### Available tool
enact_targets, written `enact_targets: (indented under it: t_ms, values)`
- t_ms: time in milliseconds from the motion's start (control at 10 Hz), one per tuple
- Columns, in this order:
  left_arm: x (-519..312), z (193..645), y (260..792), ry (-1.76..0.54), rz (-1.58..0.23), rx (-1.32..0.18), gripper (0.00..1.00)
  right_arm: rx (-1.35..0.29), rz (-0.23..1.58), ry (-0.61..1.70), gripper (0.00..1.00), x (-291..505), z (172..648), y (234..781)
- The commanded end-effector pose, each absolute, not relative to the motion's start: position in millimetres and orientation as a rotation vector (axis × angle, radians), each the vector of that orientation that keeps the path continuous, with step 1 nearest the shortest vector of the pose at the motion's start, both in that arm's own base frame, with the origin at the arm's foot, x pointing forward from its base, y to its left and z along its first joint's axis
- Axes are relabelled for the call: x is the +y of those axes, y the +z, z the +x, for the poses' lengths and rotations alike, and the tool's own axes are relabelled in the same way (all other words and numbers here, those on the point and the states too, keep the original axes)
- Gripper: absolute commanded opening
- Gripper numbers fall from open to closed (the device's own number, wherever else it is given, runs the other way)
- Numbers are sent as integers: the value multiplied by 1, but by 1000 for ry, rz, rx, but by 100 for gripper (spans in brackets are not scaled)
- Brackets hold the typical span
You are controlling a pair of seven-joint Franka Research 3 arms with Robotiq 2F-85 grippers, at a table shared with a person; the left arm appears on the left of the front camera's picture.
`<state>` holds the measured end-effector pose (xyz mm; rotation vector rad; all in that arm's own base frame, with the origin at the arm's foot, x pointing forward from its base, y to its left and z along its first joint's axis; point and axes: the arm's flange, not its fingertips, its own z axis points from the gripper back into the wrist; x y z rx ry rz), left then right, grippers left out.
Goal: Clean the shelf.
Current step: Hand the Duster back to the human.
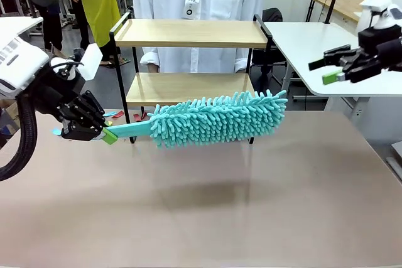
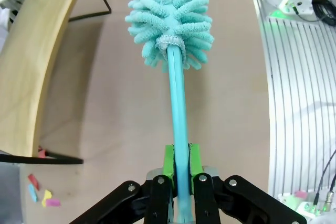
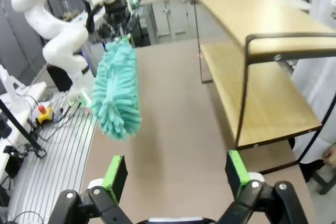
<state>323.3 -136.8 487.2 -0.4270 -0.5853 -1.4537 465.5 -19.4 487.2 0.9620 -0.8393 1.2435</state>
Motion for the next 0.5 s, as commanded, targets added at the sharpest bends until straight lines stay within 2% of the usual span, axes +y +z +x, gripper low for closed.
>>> enact_targets:
  t_ms: [0, 400]
  values:
    - [-139, 321, 492, -1431, -451, -596, 13, -849, 923, 1275, 100, -1, 441, 473]
    - [-139, 321, 492, -1431, -451, -596, 13, -914, 964, 1274, 100, 22, 410, 447]
